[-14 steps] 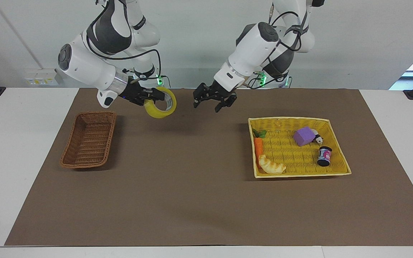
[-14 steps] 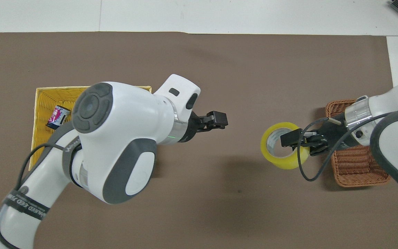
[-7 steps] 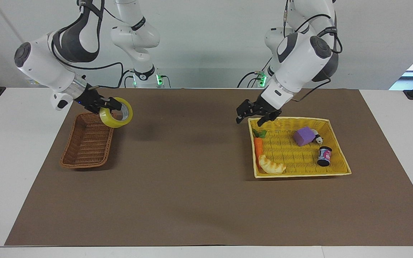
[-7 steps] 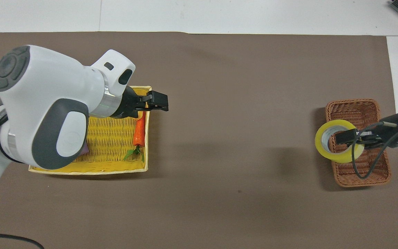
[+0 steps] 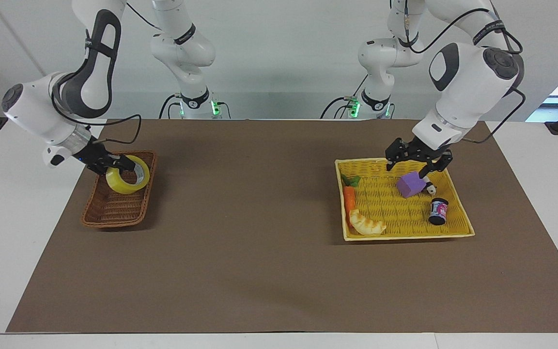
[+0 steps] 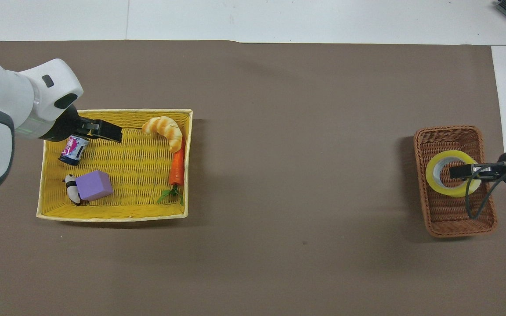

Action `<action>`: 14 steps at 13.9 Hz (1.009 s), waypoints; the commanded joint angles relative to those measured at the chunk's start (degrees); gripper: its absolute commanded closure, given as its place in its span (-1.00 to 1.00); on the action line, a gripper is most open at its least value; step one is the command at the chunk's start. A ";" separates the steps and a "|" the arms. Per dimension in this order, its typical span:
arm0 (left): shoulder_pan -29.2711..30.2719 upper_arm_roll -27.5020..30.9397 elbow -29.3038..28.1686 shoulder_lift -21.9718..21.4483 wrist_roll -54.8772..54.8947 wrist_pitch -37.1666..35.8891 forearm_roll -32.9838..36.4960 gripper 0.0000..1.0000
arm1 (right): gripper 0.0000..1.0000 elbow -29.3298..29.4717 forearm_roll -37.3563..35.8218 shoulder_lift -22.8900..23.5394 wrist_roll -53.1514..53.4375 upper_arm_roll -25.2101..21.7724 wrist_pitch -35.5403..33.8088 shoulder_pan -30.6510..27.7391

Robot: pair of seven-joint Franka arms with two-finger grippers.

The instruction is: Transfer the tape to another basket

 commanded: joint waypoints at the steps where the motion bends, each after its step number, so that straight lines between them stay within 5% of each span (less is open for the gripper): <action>1: 2.82 -0.63 0.36 -2.45 0.86 -3.29 4.63 -1.00 | 1.00 0.81 -0.01 1.18 -2.46 0.95 0.26 -1.48; 5: 5.28 -0.62 5.63 -2.54 0.94 -9.88 6.31 -1.00 | 1.00 0.55 -1.15 1.89 -5.46 0.86 2.19 -1.75; 7: 5.55 -0.36 5.82 -2.54 0.94 -10.25 6.31 -1.00 | 0.79 0.37 -1.15 2.68 -5.55 0.86 2.20 -2.01; 8: 5.55 -0.36 5.82 -2.54 0.86 -10.25 6.31 -1.00 | 0.54 0.37 -1.15 2.68 -5.47 0.86 2.20 -2.01; 9: 5.64 -0.36 5.82 -2.63 0.94 -10.25 6.31 -1.00 | -0.03 0.37 -1.15 2.68 -5.29 0.86 2.20 -1.92; 10: 5.55 -0.36 5.82 -2.71 0.86 -10.25 6.23 -1.00 | -0.91 0.37 -1.15 2.68 -4.94 0.86 2.20 -1.92; 14: 5.46 -0.63 6.69 -3.59 0.86 -11.91 5.87 -1.00 | -1.00 1.16 -0.54 2.77 -5.11 0.95 0.97 -2.18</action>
